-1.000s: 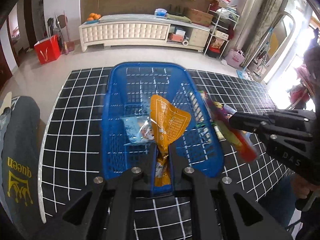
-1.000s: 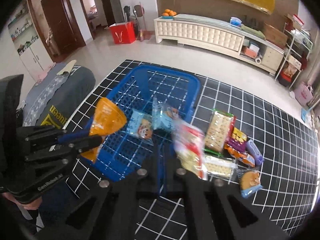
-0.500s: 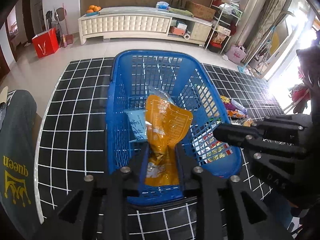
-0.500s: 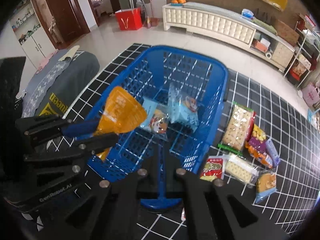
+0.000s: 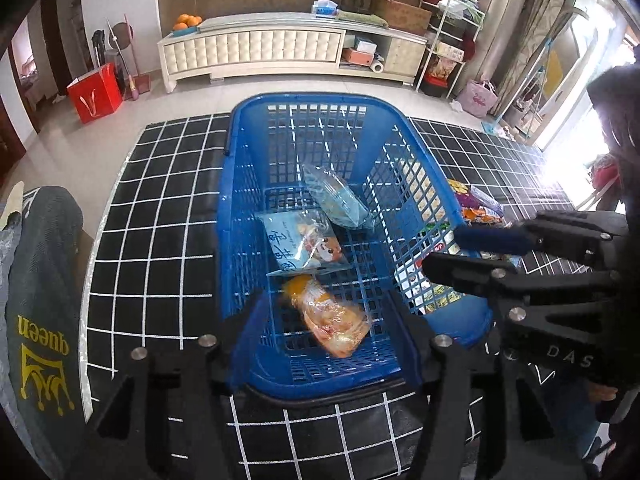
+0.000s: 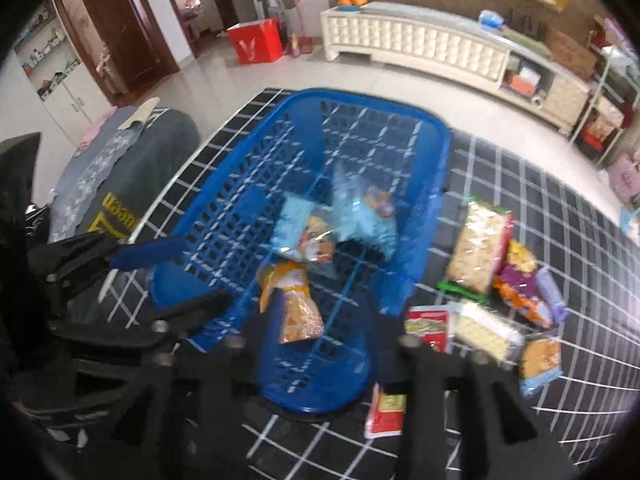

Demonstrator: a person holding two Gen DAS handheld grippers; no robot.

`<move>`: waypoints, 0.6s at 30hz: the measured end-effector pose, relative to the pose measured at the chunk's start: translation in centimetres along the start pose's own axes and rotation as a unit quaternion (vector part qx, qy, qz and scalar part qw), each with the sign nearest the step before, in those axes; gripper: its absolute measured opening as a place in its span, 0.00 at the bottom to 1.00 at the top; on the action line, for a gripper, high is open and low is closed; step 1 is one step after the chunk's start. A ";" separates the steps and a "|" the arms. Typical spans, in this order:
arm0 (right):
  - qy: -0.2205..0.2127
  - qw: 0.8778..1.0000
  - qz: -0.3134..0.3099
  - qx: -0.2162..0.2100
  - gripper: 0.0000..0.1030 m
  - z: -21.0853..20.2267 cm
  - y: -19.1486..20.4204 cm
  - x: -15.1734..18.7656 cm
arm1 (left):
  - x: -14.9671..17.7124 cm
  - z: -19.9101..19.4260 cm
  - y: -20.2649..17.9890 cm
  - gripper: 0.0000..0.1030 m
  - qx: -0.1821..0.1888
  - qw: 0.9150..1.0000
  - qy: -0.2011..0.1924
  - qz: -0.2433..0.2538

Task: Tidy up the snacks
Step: 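Grasp the red-and-yellow sausage pack with the right tool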

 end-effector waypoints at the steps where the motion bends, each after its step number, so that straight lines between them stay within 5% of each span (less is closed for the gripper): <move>1: -0.005 1.000 0.002 0.003 0.58 -0.3 -0.3 0.0 | -0.1 -0.2 -0.1 0.55 -0.001 1.000 -0.003 0.000; 7: -0.024 0.999 0.022 0.002 0.78 -2.3 -2.5 0.6 | -0.2 -1.4 -0.6 0.61 -0.013 1.000 -0.022 0.010; 18: -0.018 0.999 0.016 0.025 0.84 -3.6 -6.0 6.4 | 2.9 -3.6 -2.2 0.65 -0.029 0.997 -0.069 0.015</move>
Point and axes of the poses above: each gripper's, at about its wrist camera, not at the fingertips, and z roughly the way its jaws point, y to its left, x to its underside, the point moved 6 cm from there along z, roughly the way its jaws point, and after that the axes turned 5 degrees about -y, right-handed, at the moved point
